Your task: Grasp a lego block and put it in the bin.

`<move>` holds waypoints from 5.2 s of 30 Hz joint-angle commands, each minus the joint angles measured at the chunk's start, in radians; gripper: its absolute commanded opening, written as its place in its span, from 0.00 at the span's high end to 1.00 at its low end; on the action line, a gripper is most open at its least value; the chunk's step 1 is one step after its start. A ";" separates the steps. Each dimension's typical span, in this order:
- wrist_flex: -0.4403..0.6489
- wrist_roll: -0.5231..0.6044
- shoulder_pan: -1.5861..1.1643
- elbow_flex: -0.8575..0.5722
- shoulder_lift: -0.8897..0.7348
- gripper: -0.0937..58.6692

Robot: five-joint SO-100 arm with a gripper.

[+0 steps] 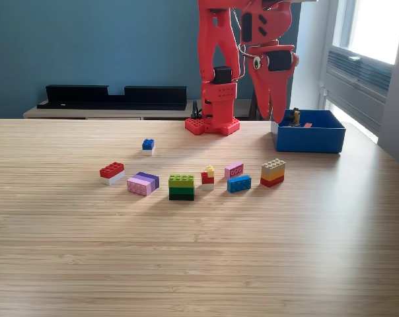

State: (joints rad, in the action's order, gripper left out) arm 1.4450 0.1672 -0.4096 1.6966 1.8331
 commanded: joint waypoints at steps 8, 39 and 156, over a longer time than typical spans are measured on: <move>-0.014 -0.051 0.138 -0.044 0.060 0.65; -0.446 -0.342 0.549 0.130 0.058 0.54; 0.193 0.064 -0.423 -0.160 -0.049 1.00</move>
State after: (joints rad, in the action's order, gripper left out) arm 1.6091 0.2224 -0.7256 1.5555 1.7027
